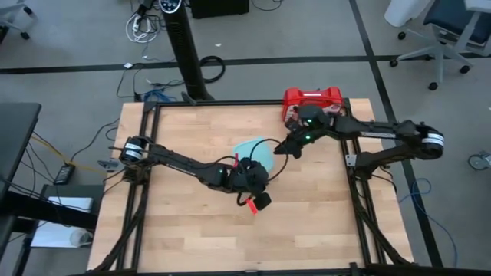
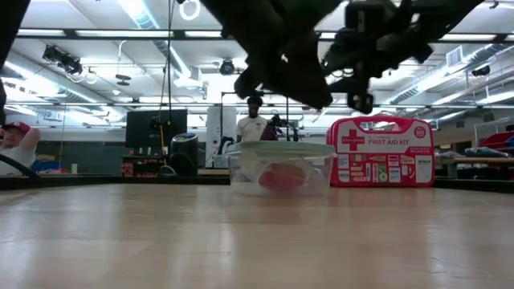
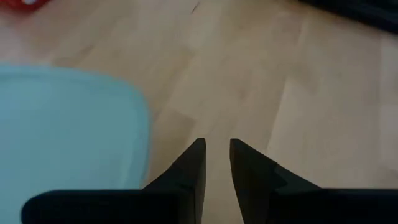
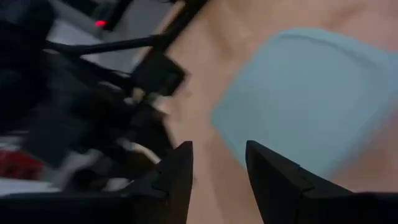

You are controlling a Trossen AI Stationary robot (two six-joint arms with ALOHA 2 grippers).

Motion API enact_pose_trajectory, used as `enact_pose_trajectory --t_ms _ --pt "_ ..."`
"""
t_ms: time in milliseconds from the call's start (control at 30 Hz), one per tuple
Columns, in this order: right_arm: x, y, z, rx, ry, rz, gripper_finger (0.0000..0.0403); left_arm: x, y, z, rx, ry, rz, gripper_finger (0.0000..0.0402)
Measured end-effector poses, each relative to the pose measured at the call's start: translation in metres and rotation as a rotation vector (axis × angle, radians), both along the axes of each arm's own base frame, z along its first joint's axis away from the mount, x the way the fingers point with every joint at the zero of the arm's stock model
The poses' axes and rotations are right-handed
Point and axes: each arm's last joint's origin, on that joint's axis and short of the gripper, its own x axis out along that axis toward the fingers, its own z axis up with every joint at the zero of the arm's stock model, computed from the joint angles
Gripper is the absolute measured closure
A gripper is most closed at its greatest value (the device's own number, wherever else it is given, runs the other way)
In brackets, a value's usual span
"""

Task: Roll bandage
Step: Close the plastic container

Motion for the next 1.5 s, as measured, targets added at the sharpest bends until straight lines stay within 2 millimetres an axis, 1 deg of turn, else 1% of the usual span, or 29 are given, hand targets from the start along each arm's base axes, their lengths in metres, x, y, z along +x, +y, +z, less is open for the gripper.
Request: enact_pose_trajectory --t_ms 167,267,467,533,633,767,833,1000,1100,1267,1500 --pt "0.023 -0.008 -0.01 0.102 -0.109 0.116 0.0253 -0.003 0.015 -0.013 -0.054 0.022 0.014 0.0325" --pt "0.031 -0.013 -0.015 0.15 -0.144 0.153 0.0253 -0.009 0.022 -0.028 -0.066 0.069 0.049 0.0325" --pt "0.041 -0.03 -0.028 0.224 -0.171 0.151 0.0253 -0.02 0.033 -0.043 -0.113 0.037 0.1 0.0325" --pt "0.044 -0.034 -0.03 0.251 -0.194 0.145 0.0253 -0.019 0.033 -0.039 -0.121 -0.017 0.09 0.0325" --pt "0.052 -0.038 -0.032 0.318 -0.237 0.15 0.0253 -0.022 0.036 -0.031 -0.109 -0.04 0.089 0.0325" --pt "0.061 -0.042 -0.035 0.424 -0.288 0.142 0.0253 -0.024 0.036 -0.033 -0.098 -0.017 0.083 0.0325" --pt "0.066 -0.044 -0.038 0.474 -0.314 0.109 0.0253 -0.024 0.036 -0.032 -0.087 -0.022 0.09 0.0325" --pt "0.077 -0.041 -0.045 0.572 -0.382 0.039 0.0253 -0.025 0.037 -0.032 -0.031 -0.022 0.135 0.0325" --pt "0.08 -0.044 -0.055 0.588 -0.391 -0.014 0.0253 -0.024 0.039 -0.032 -0.019 -0.029 0.145 0.0325" --pt "0.083 -0.047 -0.067 0.618 -0.369 -0.081 0.0253 -0.025 0.05 -0.033 -0.015 -0.003 0.17 0.0325" --pt "0.084 -0.048 -0.068 0.619 -0.388 -0.11 0.0253 -0.026 0.057 -0.035 0.014 0.032 0.161 0.0325"
